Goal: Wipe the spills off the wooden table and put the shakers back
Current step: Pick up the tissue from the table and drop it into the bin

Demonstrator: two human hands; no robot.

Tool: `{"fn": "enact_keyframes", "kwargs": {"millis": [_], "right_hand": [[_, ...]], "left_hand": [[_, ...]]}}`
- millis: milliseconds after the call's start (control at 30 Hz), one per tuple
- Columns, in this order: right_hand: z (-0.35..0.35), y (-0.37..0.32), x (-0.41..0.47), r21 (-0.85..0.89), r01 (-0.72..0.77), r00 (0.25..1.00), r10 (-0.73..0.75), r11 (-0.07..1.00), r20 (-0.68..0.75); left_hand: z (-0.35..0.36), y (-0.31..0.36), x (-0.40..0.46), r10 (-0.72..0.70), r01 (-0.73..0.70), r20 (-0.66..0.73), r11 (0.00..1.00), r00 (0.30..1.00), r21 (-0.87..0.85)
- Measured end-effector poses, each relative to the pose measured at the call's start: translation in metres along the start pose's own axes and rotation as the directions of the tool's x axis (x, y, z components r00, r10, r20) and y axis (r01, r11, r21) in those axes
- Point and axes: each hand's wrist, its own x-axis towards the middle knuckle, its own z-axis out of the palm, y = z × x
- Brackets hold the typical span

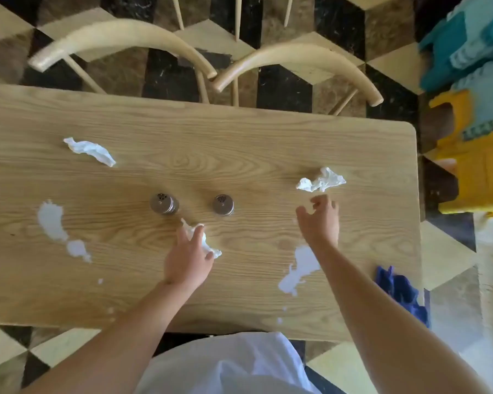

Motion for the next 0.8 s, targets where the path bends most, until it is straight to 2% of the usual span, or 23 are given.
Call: {"fn": "enact_keyframes", "kwargs": {"millis": [33, 100, 200, 267, 367, 533, 700, 800], "right_hand": [[-0.01, -0.003, 0.021, -0.055, 0.039, 0.994, -0.045, 0.998, -0.1], [-0.021, -0.004, 0.054, -0.214, 0.093, 0.979, -0.128, 0.972, -0.158], [-0.019, -0.002, 0.087, -0.36, 0.151, 0.986, -0.166, 0.921, -0.01], [-0.009, 0.008, 0.093, -0.401, 0.15, 0.989, -0.139, 0.904, 0.055], [0.004, 0.023, 0.089, -0.357, 0.158, 0.987, -0.155, 0.921, 0.038], [0.008, 0.02, 0.075, -0.264, 0.213, 0.977, -0.202, 0.941, 0.069], [0.009, 0.0, 0.029, -0.083, 0.269, 0.962, -0.263, 0.96, 0.076], [0.022, -0.012, -0.011, -0.029, 0.281, 0.954, -0.276, 0.959, 0.118]], "left_hand": [[0.002, 0.001, 0.001, 0.002, -0.002, 0.009, 1.0, 1.0, 0.014], [0.011, 0.002, 0.001, -0.006, 0.005, 0.017, 0.999, 1.0, 0.038], [0.022, -0.001, -0.001, -0.045, 0.044, 0.03, 0.999, 0.999, 0.008], [0.023, -0.003, 0.0, -0.087, 0.087, 0.049, 0.996, 0.995, -0.009], [0.02, -0.01, 0.0, -0.15, 0.158, 0.119, 0.986, 0.982, -0.06], [0.018, -0.022, -0.005, -0.25, 0.266, 0.097, 0.934, 0.964, -0.24], [-0.01, -0.029, -0.006, -0.232, 0.207, 0.006, 0.854, 0.973, -0.477], [-0.047, -0.056, 0.002, -0.261, 0.154, -0.132, 0.833, 0.956, -0.532]]}}
